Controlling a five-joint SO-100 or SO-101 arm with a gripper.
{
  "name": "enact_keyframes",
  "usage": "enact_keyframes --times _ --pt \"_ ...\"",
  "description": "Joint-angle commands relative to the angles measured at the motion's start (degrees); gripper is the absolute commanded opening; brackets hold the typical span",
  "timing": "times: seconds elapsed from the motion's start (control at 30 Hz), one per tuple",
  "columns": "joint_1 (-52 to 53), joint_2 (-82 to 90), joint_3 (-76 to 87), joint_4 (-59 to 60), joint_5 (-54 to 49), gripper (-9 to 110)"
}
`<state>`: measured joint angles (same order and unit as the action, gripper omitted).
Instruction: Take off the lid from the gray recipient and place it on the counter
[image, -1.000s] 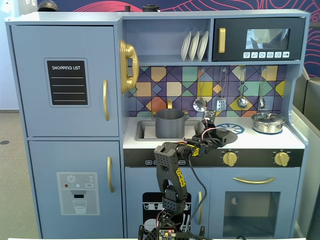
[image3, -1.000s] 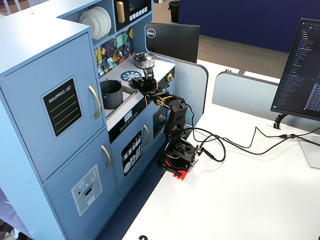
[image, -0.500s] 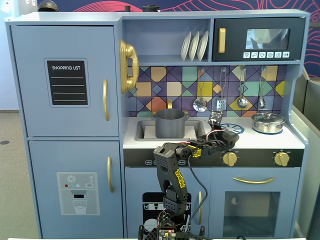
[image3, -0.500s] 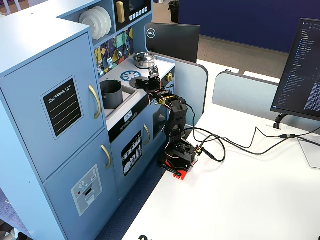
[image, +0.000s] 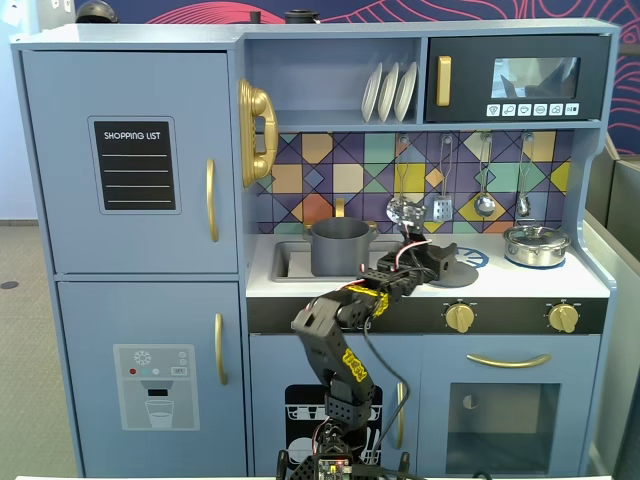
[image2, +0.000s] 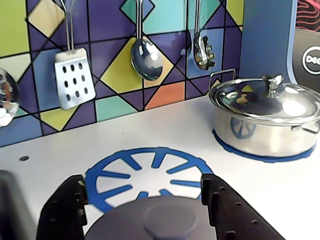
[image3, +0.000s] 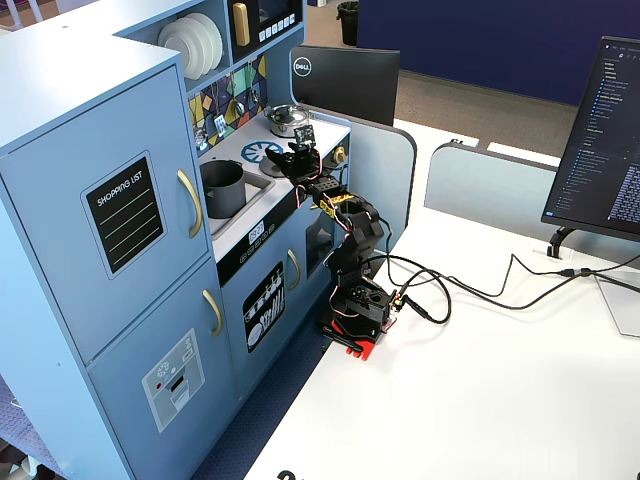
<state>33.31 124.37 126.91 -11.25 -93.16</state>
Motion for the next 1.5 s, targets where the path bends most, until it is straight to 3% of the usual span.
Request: enact_keyframes --times 0.0,0.17,0.3,0.47,0.73,1.03,1.17,1.47 --pt "-2.02 15.73 1.05 13.10 1.49 16" --pt "-7.21 36.04 5.01 40.69 2.99 0" --pt "-13.54 45.70 5.54 62.49 3.43 0" --pt "-21.01 51.86 8.79 80.77 0.53 0" --pt "-30.85 55.72 24.17 91.58 -1.76 0" --pt "-33.57 57.66 43.86 90.97 0.97 0" --pt "-34.80 57.66 45.09 97.12 -2.02 0" --pt "-30.76 57.74 45.09 98.88 6.59 3"
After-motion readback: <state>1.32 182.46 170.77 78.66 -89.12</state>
